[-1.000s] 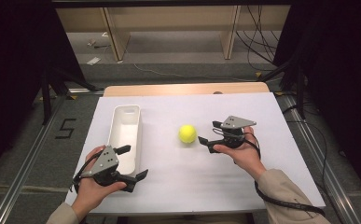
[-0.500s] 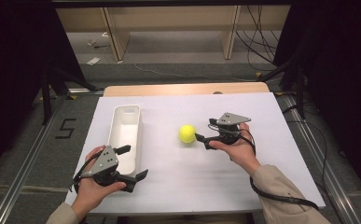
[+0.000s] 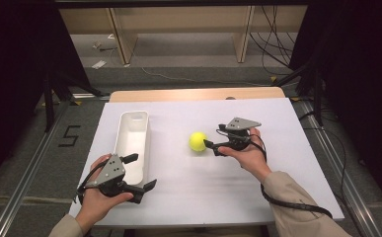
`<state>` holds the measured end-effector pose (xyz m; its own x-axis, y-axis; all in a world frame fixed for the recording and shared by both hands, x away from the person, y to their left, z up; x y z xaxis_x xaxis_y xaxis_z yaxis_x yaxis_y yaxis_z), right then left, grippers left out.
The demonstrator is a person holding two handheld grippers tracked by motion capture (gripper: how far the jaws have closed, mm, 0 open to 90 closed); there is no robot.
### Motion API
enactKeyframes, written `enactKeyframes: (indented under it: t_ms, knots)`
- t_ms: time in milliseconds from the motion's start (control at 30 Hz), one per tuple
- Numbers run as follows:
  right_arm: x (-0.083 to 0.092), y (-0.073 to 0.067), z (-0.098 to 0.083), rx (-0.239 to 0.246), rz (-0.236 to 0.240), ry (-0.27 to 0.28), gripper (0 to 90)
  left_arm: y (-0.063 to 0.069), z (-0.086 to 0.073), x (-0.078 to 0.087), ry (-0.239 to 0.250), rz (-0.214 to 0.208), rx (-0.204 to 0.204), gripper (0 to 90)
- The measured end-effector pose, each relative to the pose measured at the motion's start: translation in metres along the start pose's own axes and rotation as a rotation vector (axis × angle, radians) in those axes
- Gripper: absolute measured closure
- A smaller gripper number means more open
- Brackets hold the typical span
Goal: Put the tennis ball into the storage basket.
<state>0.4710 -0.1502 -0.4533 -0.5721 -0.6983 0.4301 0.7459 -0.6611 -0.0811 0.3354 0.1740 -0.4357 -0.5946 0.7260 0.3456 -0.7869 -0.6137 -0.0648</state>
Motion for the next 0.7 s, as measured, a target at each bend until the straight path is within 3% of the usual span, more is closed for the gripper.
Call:
enactKeyframes:
  t_ms: [700]
  knots:
    - [-0.028, -0.001, -0.001, 0.003, 0.009, -0.041, 14.0, 0.001, 0.0, 0.0, 0.003, -0.004, 0.005, 0.0]
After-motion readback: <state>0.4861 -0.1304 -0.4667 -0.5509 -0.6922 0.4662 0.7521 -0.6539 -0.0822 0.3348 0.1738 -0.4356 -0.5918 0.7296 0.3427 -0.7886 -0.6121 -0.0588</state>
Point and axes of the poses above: each handheld gripper's, and its own axes: x roughly backward along the jaws, z roughly out of its top, y roughly to its right, the point moved 3 cm from there along -x, roughly forward along the jaws, and after that the axes turned 3 degrees about -x, right-handed, at the moved point
